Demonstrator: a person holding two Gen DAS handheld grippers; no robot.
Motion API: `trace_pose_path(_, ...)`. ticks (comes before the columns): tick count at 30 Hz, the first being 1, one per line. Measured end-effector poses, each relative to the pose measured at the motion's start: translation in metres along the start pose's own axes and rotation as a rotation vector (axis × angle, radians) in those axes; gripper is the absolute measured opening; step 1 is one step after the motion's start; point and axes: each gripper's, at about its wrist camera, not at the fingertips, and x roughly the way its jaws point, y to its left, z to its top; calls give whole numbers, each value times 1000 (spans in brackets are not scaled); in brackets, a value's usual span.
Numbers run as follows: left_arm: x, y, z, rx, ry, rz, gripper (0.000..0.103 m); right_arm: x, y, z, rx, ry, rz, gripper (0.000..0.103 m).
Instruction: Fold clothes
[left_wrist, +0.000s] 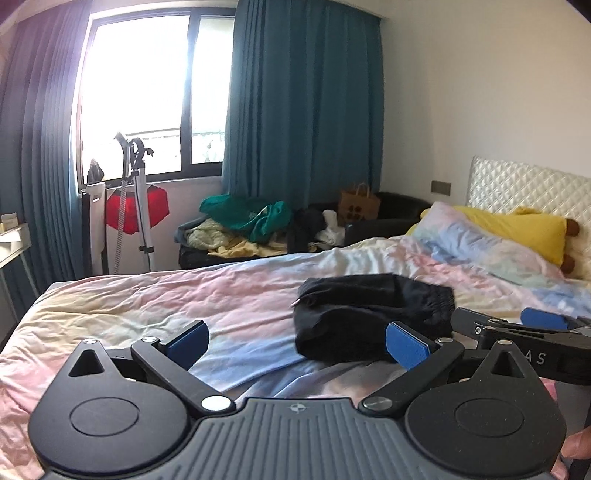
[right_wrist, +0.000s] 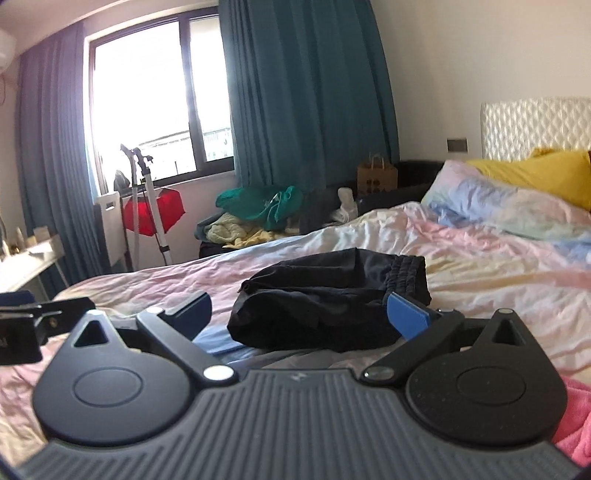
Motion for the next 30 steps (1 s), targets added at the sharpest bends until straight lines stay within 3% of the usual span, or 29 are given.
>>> trace_pose_path(11,26,22,-12,-35,35,22,103,30,-7,-18,70,90,-11,103)
trace_pose_path(30,36,16,-19,-17,73,11,103,28,10,-19,-22,76,-32,103)
